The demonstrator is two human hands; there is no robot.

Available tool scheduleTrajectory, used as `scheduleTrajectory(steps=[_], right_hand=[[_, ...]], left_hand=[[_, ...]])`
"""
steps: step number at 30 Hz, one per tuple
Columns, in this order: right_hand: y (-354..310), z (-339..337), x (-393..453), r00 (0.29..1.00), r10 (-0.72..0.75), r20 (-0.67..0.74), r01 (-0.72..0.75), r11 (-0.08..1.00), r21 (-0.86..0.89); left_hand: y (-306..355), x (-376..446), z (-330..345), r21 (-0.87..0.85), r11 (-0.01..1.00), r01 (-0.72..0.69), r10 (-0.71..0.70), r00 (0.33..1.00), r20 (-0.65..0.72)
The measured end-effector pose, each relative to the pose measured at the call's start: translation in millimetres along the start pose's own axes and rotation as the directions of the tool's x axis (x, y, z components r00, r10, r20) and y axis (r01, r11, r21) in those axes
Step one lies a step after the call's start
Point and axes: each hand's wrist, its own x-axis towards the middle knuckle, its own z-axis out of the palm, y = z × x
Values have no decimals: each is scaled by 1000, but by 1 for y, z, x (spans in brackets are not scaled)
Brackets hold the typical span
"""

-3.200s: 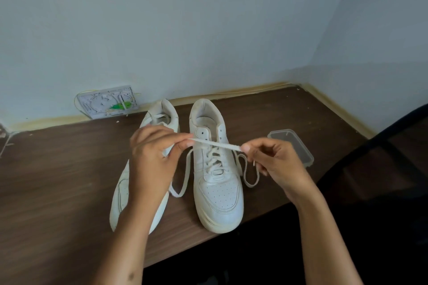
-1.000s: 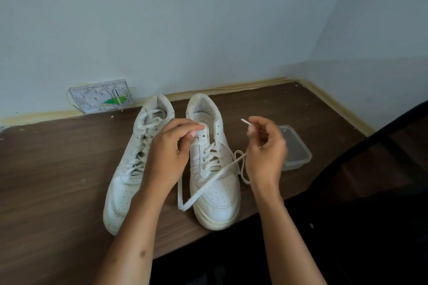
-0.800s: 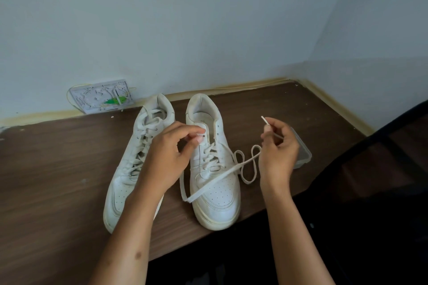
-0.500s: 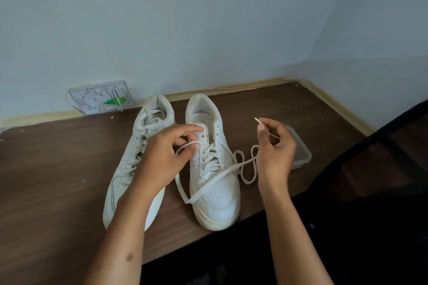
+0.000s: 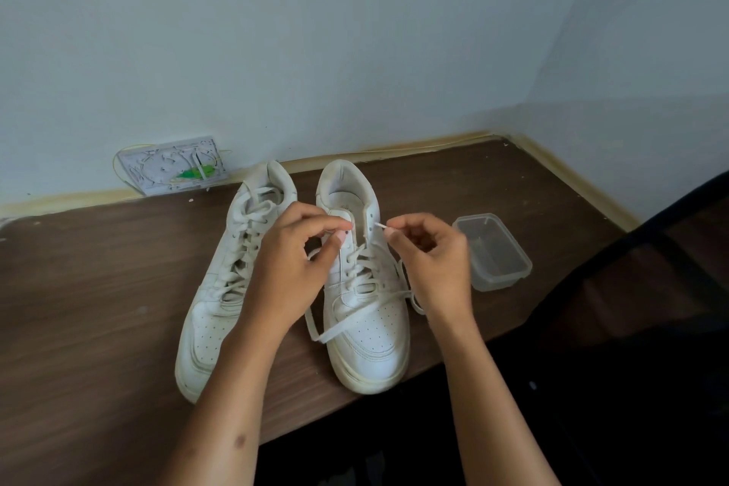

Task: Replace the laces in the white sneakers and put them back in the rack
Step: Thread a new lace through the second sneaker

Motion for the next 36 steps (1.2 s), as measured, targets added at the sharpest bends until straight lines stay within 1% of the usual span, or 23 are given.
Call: scheduleTrajectory(steps=[3,5,9,10,11,13,15,17,19,21,23,25,27,30,33,36], right_hand=[[-4,1,-3,993,55,105,-78,970,229],[-6,4,-5,984,61,164,-112,940,321],[-9,8,-7,963,5,268,-104,929,355],[-9,8,-7,961,-10,276,-92,930,356],[-9,7,-6,965,-20,261,-76,933,351],[-8,6,-5,986,-23,166,-27,956,294],[-4,4,-4,997,-62,45,57,993,100],[-1,4,-6,994,-107,9,108,991,-73],[-1,8,-9,992,-125,27,127,982,-139],[0,14,-13,985,-167,50,174,959,-225],[2,20,-15,976,-213,54,219,918,-330],[2,23,-17,973,-230,29,223,899,-378],[1,24,-17,974,-225,3,210,906,-369],[-1,23,-18,976,-215,13,207,916,-343],[-1,21,-18,981,-194,11,189,938,-291],[0,18,-16,992,-128,-5,125,973,-192]], left_hand=[[1,0,6,11,1000,-3,3,1000,10],[5,0,11,-42,999,13,-13,1000,4],[14,1,15,-269,957,108,-124,991,-43],[15,2,14,-311,942,125,-152,986,-62],[15,3,13,-345,927,145,-186,978,-90],[13,4,10,-422,888,184,-271,950,-157],[11,4,6,-482,856,188,-325,920,-218],[8,5,2,-424,894,147,-291,909,-298],[6,5,-2,-294,952,84,-196,906,-376],[6,6,-6,-157,987,36,-102,894,-436],[7,6,-8,-62,998,13,-40,894,-447],[10,5,-6,44,999,-26,41,917,-397],[13,2,2,132,989,-70,107,947,-302],[14,-2,17,193,977,-91,126,976,-178],[13,-5,27,227,968,-108,142,980,-140],[13,-5,31,244,961,-129,163,979,-123]])
